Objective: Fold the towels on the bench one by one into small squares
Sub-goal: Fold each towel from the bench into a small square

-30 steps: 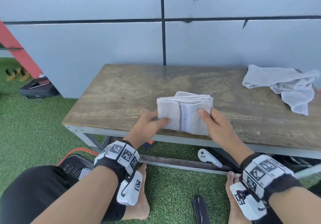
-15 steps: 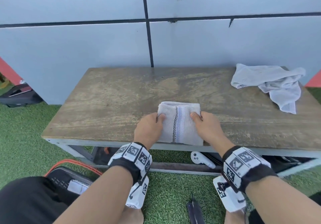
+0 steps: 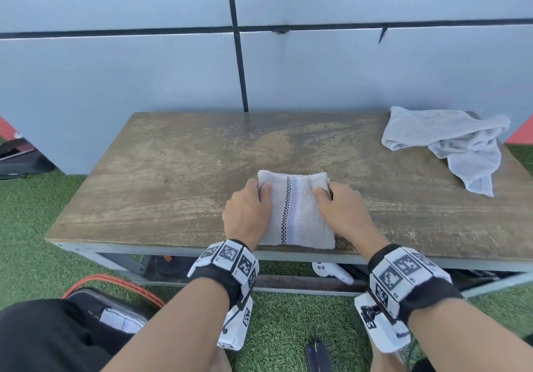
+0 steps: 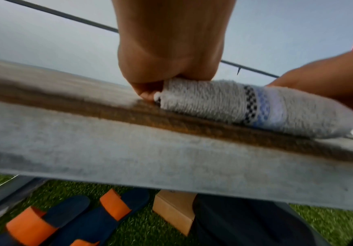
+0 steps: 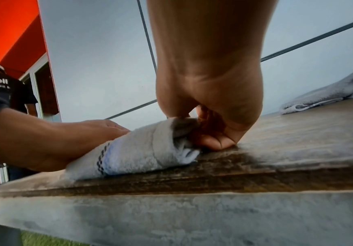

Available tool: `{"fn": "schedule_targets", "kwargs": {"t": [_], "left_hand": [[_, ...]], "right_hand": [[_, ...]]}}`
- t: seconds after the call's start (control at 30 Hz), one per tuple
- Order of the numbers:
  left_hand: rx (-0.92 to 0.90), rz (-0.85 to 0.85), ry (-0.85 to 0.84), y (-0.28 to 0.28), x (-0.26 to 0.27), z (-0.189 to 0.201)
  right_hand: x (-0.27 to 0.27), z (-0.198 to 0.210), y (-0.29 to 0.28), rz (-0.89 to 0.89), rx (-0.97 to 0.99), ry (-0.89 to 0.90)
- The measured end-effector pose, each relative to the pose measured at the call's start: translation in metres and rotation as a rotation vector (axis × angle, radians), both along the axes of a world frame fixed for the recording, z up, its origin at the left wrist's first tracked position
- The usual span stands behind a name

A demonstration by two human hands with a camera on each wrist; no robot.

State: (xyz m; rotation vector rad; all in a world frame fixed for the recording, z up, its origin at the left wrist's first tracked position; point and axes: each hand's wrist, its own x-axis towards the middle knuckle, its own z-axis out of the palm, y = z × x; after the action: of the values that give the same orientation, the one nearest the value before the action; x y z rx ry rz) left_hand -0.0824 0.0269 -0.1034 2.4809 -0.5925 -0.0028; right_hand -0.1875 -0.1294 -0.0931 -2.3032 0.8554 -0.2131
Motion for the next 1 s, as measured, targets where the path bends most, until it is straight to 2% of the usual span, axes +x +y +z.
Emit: {"fn": "schedule_targets", "kwargs": {"t": [0.17, 0.4, 0.5, 0.7, 0.8, 0.9, 0.97, 1.0], "left_hand": [[0.072, -0.017, -0.042, -0.005, 0.006, 0.0], [0.165, -0.052, 0.031, -0.016, 0.022, 0.01], [0.182, -0.085, -0.017, -0.019, 0.025, 0.012], [0.185, -0.012, -0.094, -0.017, 0.014, 0.004], [0.206, -0.011, -0.042, -0.02, 0.017, 0.008], [0.085, 0.017, 0.05, -0.019, 0.019, 0.015], [0.011, -0.025, -0.081, -0.017, 0.015, 0.016], [-0.006, -0.088, -0.188, -0.017, 0.011, 0.015]], "right_hand": [[0.005, -0.011, 0.003, -0.015, -0.166, 0.059], [0.007, -0.011, -0.002, -0.004, -0.185, 0.071], [0.007, -0.01, -0.002, -0.002, -0.19, 0.087], [0.002, -0.008, 0.002, -0.076, -0.101, -0.023], [0.001, -0.005, 0.002, -0.09, -0.089, -0.056], [-0.001, 0.004, -0.002, -0.129, 0.024, -0.096], [-0.006, 0.008, -0.001, -0.152, -0.02, -0.112], [-0.008, 0.009, 0.001, -0.144, -0.147, -0.136]]}}
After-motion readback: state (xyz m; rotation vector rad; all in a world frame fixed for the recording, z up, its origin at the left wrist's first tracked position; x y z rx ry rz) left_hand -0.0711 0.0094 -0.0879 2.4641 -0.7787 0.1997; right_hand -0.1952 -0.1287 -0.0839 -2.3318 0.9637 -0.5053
